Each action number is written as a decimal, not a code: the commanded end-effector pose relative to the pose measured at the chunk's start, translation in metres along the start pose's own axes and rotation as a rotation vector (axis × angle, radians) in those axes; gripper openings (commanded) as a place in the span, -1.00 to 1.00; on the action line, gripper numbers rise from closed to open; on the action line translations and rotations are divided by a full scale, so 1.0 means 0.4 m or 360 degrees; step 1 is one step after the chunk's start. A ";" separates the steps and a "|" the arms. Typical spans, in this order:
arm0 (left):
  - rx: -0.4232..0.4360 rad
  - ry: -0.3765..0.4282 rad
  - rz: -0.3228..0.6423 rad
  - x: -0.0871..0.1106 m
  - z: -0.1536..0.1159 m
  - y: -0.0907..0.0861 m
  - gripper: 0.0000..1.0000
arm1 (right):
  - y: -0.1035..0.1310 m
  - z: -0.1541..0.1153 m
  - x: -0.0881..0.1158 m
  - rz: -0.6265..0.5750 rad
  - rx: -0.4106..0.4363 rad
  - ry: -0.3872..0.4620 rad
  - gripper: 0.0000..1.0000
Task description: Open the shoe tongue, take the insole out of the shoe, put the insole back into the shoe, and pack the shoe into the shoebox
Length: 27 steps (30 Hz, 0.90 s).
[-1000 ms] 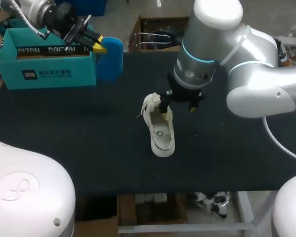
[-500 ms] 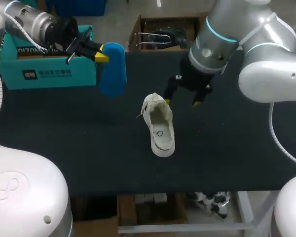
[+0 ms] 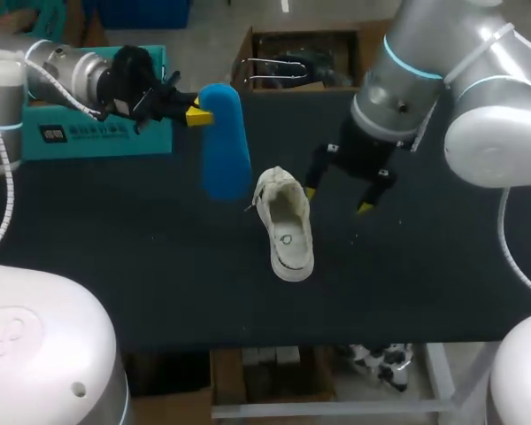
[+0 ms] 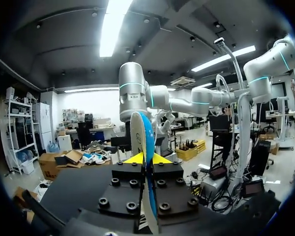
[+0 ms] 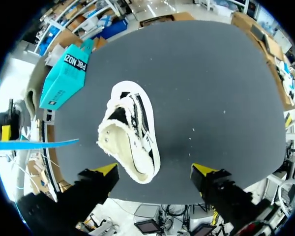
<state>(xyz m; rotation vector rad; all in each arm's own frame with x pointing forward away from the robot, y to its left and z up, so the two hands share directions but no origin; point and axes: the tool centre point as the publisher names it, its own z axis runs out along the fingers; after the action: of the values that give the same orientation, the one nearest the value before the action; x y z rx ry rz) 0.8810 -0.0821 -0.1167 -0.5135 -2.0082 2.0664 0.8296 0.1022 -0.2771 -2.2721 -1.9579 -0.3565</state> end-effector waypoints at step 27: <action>0.0347 -0.0141 -0.0339 0.078 0.111 -0.027 -1.00 | -0.125 0.003 -0.056 0.0365 0.0087 0.0065 1.00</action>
<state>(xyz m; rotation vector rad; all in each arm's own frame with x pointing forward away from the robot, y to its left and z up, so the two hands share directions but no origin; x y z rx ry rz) 0.8459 -0.1089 -0.1072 -0.2222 -1.7494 2.1359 0.7819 0.0869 -0.2800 -2.3689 -1.6482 -0.2729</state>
